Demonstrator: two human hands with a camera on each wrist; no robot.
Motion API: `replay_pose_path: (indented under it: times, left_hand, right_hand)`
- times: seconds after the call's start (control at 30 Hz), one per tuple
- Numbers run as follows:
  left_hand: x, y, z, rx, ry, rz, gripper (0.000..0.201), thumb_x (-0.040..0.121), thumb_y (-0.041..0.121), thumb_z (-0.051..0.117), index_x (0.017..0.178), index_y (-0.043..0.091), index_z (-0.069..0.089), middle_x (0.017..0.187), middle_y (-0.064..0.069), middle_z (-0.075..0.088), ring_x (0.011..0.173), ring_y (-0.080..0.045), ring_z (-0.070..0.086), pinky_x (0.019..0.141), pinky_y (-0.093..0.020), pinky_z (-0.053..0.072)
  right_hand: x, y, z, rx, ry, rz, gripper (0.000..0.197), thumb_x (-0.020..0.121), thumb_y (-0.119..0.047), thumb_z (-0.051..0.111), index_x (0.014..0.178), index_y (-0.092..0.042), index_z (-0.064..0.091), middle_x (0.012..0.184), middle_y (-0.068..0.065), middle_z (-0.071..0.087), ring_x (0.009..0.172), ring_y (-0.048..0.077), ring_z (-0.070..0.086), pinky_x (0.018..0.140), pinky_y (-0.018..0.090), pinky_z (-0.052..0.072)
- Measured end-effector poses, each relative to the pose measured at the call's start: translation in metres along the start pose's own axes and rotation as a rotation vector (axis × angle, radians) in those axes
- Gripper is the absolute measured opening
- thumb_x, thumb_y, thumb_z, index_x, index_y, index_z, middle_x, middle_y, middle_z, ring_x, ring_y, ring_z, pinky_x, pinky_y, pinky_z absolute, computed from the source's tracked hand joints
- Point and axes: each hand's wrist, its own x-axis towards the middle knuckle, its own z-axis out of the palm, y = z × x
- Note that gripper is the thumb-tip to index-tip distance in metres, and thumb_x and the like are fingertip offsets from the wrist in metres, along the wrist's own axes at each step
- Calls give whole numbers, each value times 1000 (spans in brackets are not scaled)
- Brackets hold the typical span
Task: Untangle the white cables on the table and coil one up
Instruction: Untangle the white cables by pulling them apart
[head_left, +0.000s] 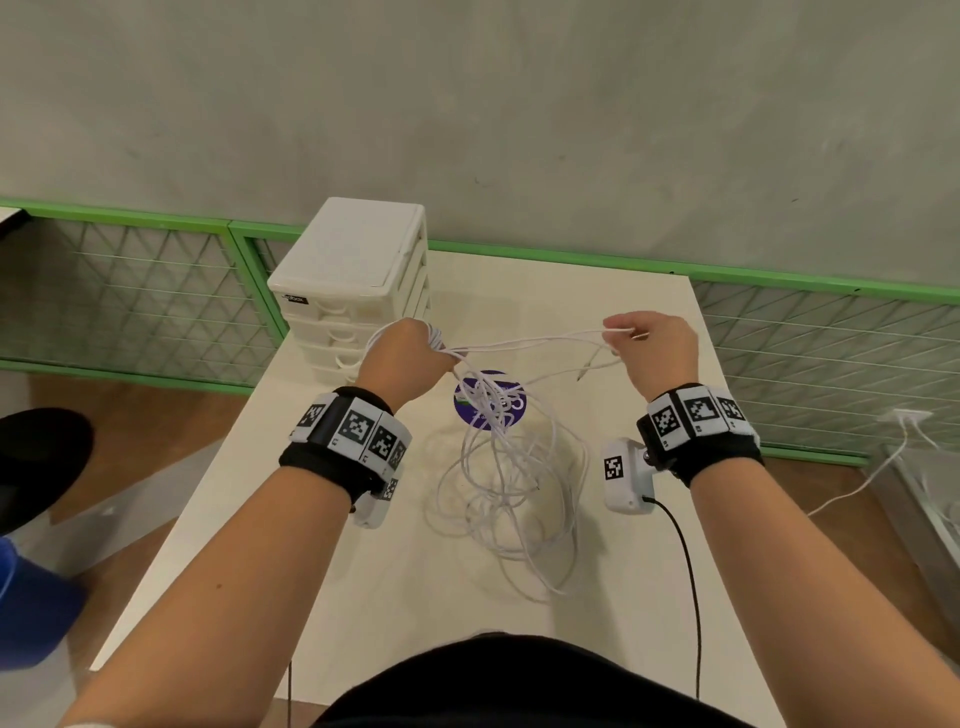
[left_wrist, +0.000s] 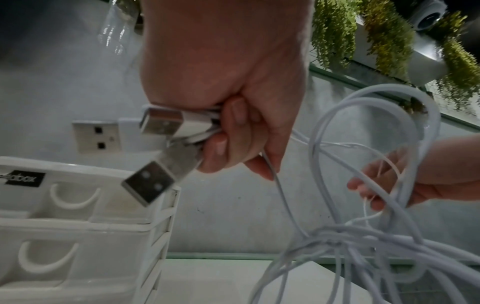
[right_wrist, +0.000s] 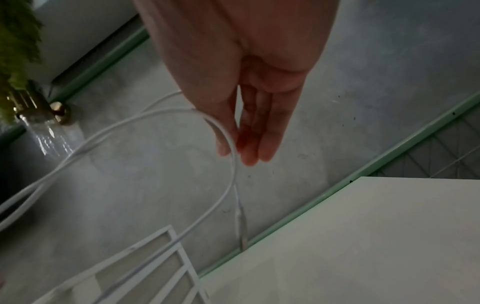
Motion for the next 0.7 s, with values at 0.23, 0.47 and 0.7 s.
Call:
replay_pose_path:
  times: [0.23,0.47,0.7]
  left_hand:
    - [-4,12,-7,60,8,-62,45,88,34,64,57,11,41,56,-2,39,62,-26,45,53,-29,30]
    - [-10,22,-11,92,-225,-128,50,86,47,65,53,9,62,43,0,44,42,-16,38,47,-26,30]
    - [-12,38,-19,-159,-245,-176,44,96,27,51,63,2,66,26,7,38,39,-15,29,40,-22,24]
  right_hand:
    - [-5,8,5,-91,-122,80,23,85,-24,66,108,-20,64,91,3,62,81,20,58,75,29,45]
    - [-2,6,3,222,-84,198,30,90,-10,54,120,-8,54,75,7,65,68,23,67,75,45,57]
    - [-34,-33,16,288,65,-290,11,90,-30,59,87,-21,60,79,-10,60,74,0,54,66,14,41]
